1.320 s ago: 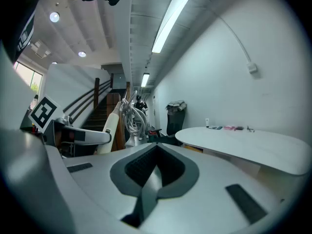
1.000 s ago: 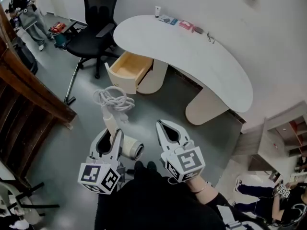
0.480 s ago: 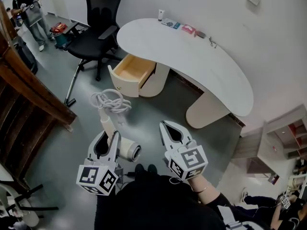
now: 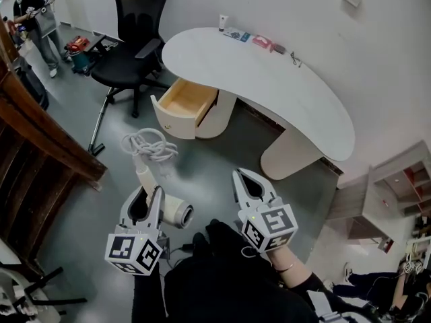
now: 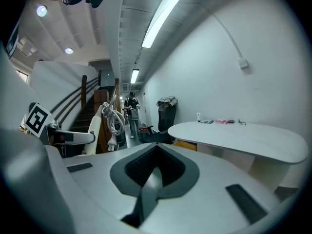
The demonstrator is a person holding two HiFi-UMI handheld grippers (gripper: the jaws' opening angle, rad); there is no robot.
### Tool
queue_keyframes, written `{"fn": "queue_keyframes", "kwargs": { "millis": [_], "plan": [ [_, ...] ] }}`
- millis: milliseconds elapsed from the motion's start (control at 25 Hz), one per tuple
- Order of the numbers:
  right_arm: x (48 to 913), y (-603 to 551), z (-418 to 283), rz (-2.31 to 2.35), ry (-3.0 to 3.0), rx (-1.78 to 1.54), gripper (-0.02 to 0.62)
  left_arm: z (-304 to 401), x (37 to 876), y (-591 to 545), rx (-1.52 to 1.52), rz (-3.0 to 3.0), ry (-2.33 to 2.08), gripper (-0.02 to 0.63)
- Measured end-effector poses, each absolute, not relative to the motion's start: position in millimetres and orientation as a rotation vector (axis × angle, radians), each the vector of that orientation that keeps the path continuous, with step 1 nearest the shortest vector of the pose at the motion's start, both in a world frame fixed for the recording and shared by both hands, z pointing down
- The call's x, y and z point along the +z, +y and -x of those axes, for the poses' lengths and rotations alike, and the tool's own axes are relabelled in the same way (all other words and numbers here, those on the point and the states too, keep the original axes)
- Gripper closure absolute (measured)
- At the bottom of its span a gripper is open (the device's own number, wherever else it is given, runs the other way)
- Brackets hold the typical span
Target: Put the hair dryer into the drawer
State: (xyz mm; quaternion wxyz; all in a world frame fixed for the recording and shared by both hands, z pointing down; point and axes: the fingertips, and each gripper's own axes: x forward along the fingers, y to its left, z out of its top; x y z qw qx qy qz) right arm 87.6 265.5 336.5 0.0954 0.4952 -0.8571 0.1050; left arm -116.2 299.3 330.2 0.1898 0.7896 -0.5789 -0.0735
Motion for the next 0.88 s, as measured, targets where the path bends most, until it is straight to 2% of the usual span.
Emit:
{"fn": "queue_keyframes", "kwargs": {
  "millis": [480, 880],
  "plan": [
    [345, 226, -86, -1.487, -2.508, 0.329, 0.594, 125, 337, 256, -0.204, -2.207, -1.622, 0.451],
    [353, 145, -88, -1.464, -2.521, 0.366, 0.594, 127, 346, 182, -0.184, -2.163, -1.645, 0.451]
  ]
}}
